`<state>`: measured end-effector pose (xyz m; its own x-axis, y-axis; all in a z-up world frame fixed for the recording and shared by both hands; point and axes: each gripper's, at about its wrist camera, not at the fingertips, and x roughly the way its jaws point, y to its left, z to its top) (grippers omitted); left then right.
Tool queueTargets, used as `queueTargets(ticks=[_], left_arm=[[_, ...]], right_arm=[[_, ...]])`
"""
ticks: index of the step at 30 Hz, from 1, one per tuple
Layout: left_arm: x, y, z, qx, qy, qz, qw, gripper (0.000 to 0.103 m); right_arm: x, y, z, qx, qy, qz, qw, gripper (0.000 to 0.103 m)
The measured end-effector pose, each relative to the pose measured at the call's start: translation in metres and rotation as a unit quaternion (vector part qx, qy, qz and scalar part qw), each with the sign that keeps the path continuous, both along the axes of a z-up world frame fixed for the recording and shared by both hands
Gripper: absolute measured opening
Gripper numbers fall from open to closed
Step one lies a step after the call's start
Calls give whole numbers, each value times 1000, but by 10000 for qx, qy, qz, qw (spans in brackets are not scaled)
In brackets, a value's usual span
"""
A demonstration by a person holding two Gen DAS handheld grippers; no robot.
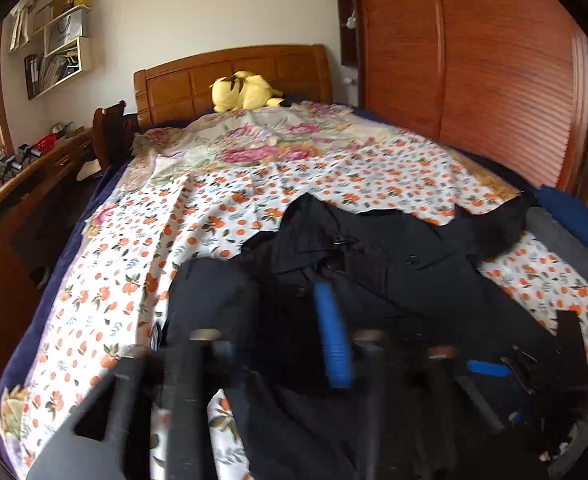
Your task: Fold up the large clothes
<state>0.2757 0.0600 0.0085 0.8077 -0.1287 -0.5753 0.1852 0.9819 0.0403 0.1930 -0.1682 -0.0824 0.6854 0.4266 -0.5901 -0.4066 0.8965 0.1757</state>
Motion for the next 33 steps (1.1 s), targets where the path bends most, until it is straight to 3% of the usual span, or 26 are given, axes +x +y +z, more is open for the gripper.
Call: queueTargets(ticks=[1,3,4,11,15,19,27,33], left_arm=[[-6,-1,0,3,-30,-20,10000,52],[-22,-2,0,-48,-103,-63,9999,80],[-32,-1,0,-94,-153,-73,9998,83],[-88,26,-15,-213,-296,258,9990,83],[-113,51,-30,-91,-356,628,9973,83],[-134,80,-46,-224,-226,949,9950,83],[-167,121,-62,-440,-210,1356,9896,83],[-186,138,-69,-383,-229,1486,9879,83]], right_arm=[[-1,0,1,-29,-13,-27,10000,103],[-3,-1,3,-65,-29,-68,10000,103],[-4,-1,4,-89,-39,-94,9999,103],[-12,4,11,-290,-77,-176,9994,103],[-11,17,17,-447,-118,-34,9989,103],[2,45,27,-557,-157,258,9980,103],[65,117,42,-957,-113,864,9916,100],[131,166,41,-1135,195,965,9886,89]])
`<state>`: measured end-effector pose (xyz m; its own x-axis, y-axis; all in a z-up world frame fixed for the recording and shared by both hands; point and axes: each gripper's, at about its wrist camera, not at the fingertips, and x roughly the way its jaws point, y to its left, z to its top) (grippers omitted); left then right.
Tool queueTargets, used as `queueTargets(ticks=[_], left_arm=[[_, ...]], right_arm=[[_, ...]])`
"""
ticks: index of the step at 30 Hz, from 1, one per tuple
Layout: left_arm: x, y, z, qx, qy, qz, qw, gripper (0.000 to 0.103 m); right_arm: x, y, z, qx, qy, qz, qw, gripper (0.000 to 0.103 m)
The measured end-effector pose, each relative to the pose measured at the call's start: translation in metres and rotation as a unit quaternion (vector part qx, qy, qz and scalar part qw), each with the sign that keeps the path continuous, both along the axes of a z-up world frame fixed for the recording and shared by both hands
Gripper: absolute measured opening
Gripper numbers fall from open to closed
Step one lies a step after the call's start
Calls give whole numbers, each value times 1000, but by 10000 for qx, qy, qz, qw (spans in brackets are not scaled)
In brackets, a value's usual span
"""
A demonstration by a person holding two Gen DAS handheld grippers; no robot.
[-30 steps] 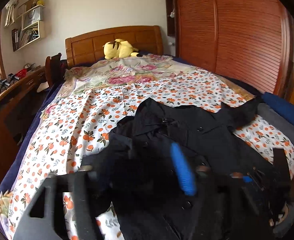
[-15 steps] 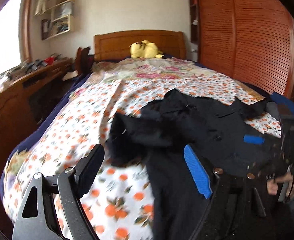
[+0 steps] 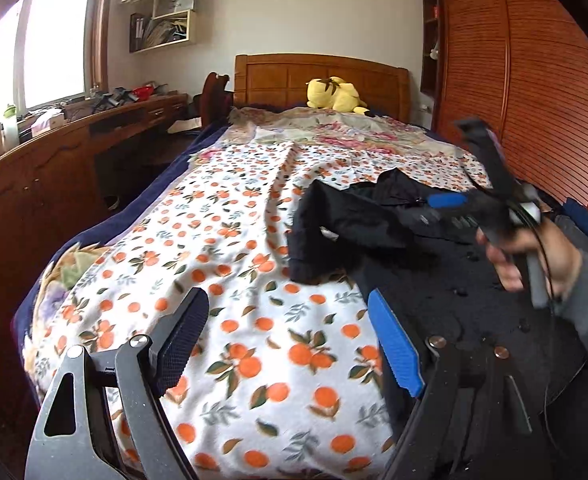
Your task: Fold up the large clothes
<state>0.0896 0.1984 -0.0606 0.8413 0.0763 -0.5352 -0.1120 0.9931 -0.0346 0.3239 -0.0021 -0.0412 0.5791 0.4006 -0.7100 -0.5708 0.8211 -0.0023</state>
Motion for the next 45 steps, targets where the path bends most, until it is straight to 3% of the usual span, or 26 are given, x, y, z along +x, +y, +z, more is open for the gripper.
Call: queueTargets(ticks=[6,9,10,11,13,17,22,26,30,34,37,39,41,45], left_arm=[[-8,14,-8,-71,-7,94,9999,83],[-9,17,-12,-94,15,97,9999,83],[-9,17,-14,-111,28,93,9999,83],[-9,17,-15,-116,40,91,9999,83],[-9,18,-17,-128,56,86,9999,83],[-6,13,-19,-158,60,47,9998,83],[1,-1,-17,-171,44,-80,9998,83],[9,-16,-13,-171,11,-222,9996,83],[17,-31,-11,-152,-16,-380,9992,83],[25,-47,-11,-181,-28,-523,9985,83],[29,-58,-13,-229,-1,-597,9980,83],[32,-64,-15,-238,36,-645,9976,83],[34,-70,-16,-228,56,-679,9974,83],[35,-76,-15,-232,68,-721,9971,83]], right_arm=[[39,43,-10,-340,160,12,9993,79],[52,61,-18,-540,164,130,9983,69],[54,66,-20,-621,147,150,9978,57],[51,67,-22,-686,137,165,9974,37],[50,68,-27,-728,153,206,9970,20],[48,50,-18,-446,120,108,9989,9],[24,-3,13,104,-276,-32,9996,8],[-3,-56,27,-44,-632,-197,9978,8],[-20,-104,17,-451,-570,-442,9964,8],[-35,-138,-12,-702,-148,-681,9951,8],[-46,-148,-24,-949,18,-729,9928,16],[-57,-151,-18,-946,-60,-670,9932,30],[-65,-151,-7,-834,-223,-635,9942,56],[-74,-138,11,-653,-524,-478,9953,62]])
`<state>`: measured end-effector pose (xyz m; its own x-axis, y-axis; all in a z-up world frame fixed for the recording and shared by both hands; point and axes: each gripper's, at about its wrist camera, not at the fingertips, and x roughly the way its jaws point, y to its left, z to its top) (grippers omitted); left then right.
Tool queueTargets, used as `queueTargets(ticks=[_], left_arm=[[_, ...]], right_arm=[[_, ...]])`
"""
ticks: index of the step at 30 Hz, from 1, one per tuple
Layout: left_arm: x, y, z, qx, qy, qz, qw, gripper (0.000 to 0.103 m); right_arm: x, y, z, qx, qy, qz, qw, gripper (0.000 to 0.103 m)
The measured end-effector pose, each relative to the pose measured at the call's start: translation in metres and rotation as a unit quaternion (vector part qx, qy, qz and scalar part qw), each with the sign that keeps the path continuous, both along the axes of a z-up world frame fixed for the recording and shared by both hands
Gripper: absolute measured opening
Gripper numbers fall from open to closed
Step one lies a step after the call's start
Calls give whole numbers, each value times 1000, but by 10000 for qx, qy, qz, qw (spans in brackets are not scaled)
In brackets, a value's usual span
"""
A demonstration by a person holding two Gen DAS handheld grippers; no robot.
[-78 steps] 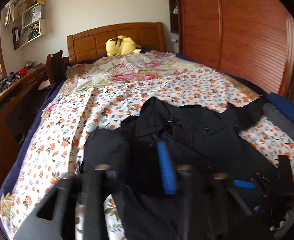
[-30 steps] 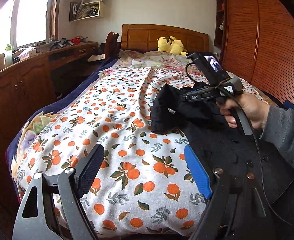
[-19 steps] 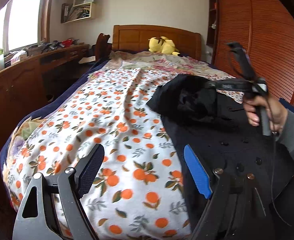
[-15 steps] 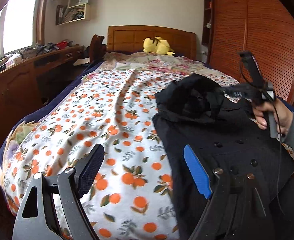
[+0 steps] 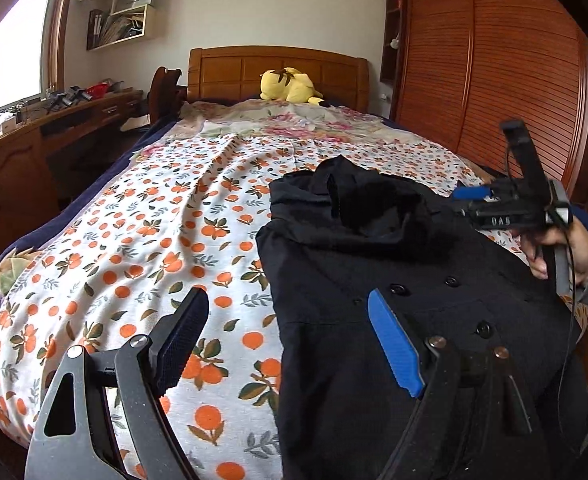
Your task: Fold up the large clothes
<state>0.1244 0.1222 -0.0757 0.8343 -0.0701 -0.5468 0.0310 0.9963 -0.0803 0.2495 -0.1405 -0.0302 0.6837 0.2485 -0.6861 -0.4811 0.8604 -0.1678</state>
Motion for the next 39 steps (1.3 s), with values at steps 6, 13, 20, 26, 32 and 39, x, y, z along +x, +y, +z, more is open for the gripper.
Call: queueTargets(ticks=[6,13,20,26,32,39], left_arm=[[-2,-6,1,27,19,-31,10000,83],[-3,-7,-1,11,64,-38,10000,83],[4,-11,-6,-43,95,-118,9999,83],[11,-13,-10,-60,171,-179,9997,83],[16,-14,-14,-44,230,-171,9996,83],[16,-23,-14,-43,207,-213,9995,83]], right_arm=[[26,28,-3,-72,-23,174,9998,63],[78,43,-17,-306,-49,-135,9994,63],[140,20,-36,-176,454,-902,9947,63],[165,3,-63,295,1214,-1064,9864,63],[149,25,-59,-86,871,-564,9946,9],[76,7,-20,262,35,-320,9991,6]])
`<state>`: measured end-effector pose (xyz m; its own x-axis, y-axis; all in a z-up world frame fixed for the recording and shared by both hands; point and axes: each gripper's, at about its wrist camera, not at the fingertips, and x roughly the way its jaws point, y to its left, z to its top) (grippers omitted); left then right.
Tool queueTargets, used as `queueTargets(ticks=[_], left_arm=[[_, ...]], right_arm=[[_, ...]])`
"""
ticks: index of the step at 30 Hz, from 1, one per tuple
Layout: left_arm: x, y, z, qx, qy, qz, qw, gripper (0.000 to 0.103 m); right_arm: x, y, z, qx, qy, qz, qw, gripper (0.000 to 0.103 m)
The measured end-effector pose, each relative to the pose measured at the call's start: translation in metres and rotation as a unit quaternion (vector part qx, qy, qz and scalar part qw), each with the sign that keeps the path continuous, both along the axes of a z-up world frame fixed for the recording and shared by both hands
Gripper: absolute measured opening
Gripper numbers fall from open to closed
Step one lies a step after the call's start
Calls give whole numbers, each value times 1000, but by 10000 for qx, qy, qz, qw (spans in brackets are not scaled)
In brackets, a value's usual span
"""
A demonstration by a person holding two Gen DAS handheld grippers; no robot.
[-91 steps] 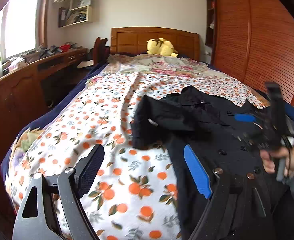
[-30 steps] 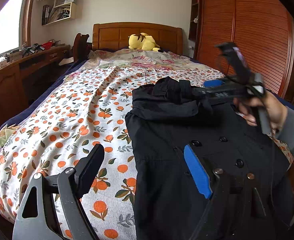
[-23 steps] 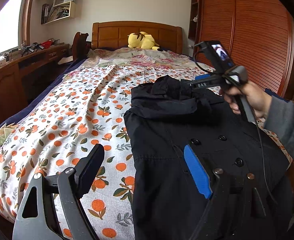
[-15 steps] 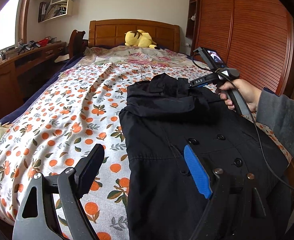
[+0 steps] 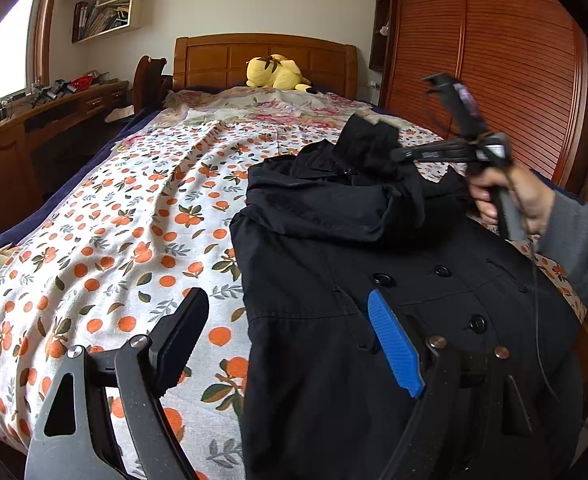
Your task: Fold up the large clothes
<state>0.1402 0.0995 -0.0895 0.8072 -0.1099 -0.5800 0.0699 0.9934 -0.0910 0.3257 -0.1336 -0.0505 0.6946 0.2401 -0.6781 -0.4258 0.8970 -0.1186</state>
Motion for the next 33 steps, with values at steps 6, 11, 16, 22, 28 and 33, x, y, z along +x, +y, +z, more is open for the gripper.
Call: queueTargets(ticks=[6,11,16,22,28,33], left_arm=[[-4,-13,4,-18,-53,-137,9999,83],[-5,-24,7,-92,-95,-237,9996,83],[-6,-36,8,-115,-102,-357,9992,83],[-10,-49,10,-91,-133,-407,9990,83],[-16,-57,11,-152,-126,-431,9989,83],[-19,-63,11,-160,-110,-457,9988,83]], right_arm=[[-64,-37,8,194,16,-8,9998,6],[-115,-70,-4,458,95,-150,9988,6],[-154,-84,-16,595,327,-288,9973,6],[-178,-97,-26,744,410,-360,9957,6],[-209,-99,-15,550,197,-391,9975,13],[-221,-108,9,575,-157,-385,9975,47]])
